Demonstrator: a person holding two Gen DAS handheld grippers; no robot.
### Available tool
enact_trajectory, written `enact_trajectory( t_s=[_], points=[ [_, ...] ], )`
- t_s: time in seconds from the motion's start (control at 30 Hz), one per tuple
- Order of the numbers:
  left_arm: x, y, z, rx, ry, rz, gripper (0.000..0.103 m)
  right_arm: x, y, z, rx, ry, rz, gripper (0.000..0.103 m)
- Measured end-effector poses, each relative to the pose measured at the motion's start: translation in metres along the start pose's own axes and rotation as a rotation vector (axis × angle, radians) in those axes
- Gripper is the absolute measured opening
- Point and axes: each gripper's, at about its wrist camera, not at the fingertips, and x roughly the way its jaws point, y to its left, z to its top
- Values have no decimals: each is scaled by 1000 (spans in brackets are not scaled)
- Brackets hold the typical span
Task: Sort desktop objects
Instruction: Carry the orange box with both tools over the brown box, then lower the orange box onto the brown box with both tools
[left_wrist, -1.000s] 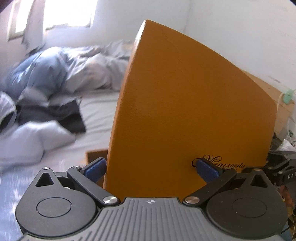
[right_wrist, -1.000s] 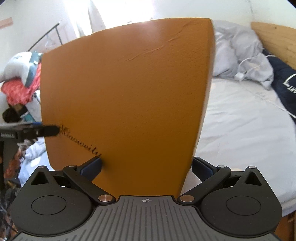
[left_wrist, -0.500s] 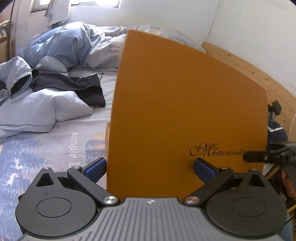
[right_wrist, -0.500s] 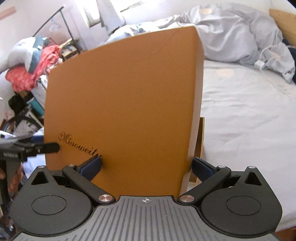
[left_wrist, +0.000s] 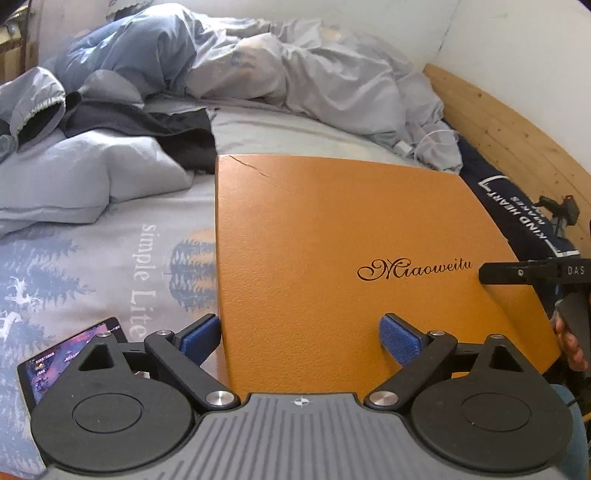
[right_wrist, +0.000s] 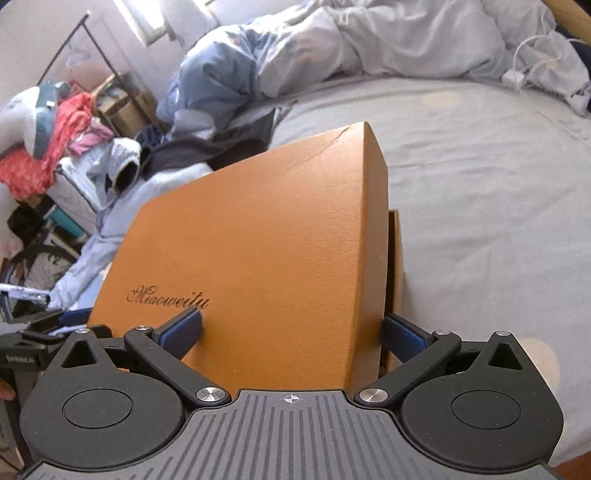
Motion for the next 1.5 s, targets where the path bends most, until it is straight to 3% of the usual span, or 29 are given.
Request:
enact_trajectory(
  t_s=[0.07,0.4,0.7,0.87,0.97,1.3,1.5],
  points=[
    [2,2,-2,1,5,6,95,5,10,-6,-59,9,-40,103],
    [8,0,-5,20,-10,16,96,0,10,-11,-42,-10,-24,103],
    [8,-2,-11,-22,-47,16,101,-16,13,-31,-80,-92,-11,102],
    [6,-6,-14,-17,-68,24,100,-25,17,-37,-125,-168,-65,86],
    [4,-8,-16,-1,-85,31,100,-27,15,-38,-131,-189,-78,82],
    [4,-9,-17,-16,-115,26,98,-23,11,-40,-111,-185,-81,81],
    [10,-10,-21,-13,-81,41,98,-20,12,-50,-110,-164,-88,81]
  ],
)
